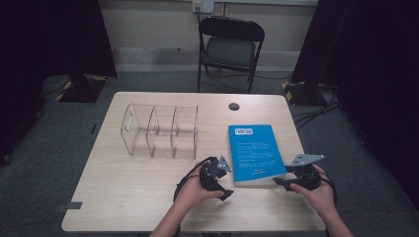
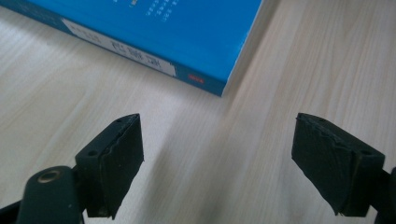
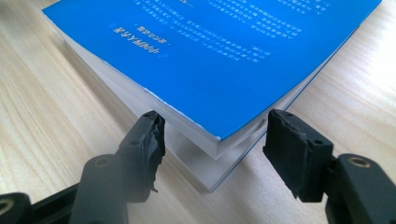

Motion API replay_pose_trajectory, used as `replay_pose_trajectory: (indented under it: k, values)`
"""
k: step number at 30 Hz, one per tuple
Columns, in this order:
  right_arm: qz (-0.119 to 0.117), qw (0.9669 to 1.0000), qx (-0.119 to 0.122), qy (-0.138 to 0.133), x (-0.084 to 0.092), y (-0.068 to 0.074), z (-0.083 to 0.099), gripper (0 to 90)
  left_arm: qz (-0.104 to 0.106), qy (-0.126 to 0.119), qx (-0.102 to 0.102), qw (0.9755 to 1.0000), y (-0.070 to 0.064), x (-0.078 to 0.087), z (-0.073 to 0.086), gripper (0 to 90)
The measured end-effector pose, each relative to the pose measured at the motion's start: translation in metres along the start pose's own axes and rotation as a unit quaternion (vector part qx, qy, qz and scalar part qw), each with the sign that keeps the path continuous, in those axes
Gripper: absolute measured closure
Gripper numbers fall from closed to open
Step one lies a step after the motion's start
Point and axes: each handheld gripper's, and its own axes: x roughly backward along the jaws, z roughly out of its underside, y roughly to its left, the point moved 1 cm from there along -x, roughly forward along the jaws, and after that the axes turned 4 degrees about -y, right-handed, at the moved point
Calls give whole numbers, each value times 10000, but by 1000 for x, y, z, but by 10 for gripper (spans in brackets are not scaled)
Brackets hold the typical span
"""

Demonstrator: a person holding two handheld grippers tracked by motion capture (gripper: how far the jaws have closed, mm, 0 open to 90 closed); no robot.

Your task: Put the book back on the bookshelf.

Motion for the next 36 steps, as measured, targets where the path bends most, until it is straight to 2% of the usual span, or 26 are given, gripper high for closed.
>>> replay_pose_trajectory:
  k: [2,4,6,8,12,15,17,18,23,26,31,33,36]
  values:
    - [0,10000,39,-56,0,-1,-1,378,2,-52,77,10000,-2,-4,-3,164]
    - [-13,10000,-45,-20,2,0,-2,379,-5,-41,68,10000,-3,-5,-5,164]
    - [-24,10000,-40,-27,2,-1,-3,379,33,-21,-35,10000,-3,-8,-9,164]
    - [-27,10000,-9,-59,2,-1,-4,379,23,-74,-21,10000,-5,-12,-13,164]
    - [-20,9999,-140,-36,3,-1,-6,379,79,-132,-55,9999,-7,-19,-22,164]
    - [-26,9999,-141,-57,3,-1,-7,379,89,-221,8,9997,-9,-24,-27,164]
    - [-35,9999,-137,-67,3,-1,-7,378,87,-188,-44,9998,-9,-26,-31,164]
    - [-43,9999,-134,-63,3,-1,-7,378,93,-94,-114,9998,-8,-27,-34,164]
    - [-56,9998,-160,-60,4,-2,-8,378,91,-121,-192,9997,-8,-32,-42,168]
    - [-63,9998,-194,-62,4,-2,-9,378,89,-120,-146,9998,-10,-39,-48,165]
    - [-69,9998,-175,-113,4,-2,-11,378,99,-105,-189,9997,-13,-48,-58,166]
    - [-74,9997,-179,-118,5,-2,-11,378,141,-70,-332,9993,-13,-51,-61,165]
    - [-78,9997,-202,-106,5,-2,-11,377,68,-101,-294,9995,-14,-56,-65,162]
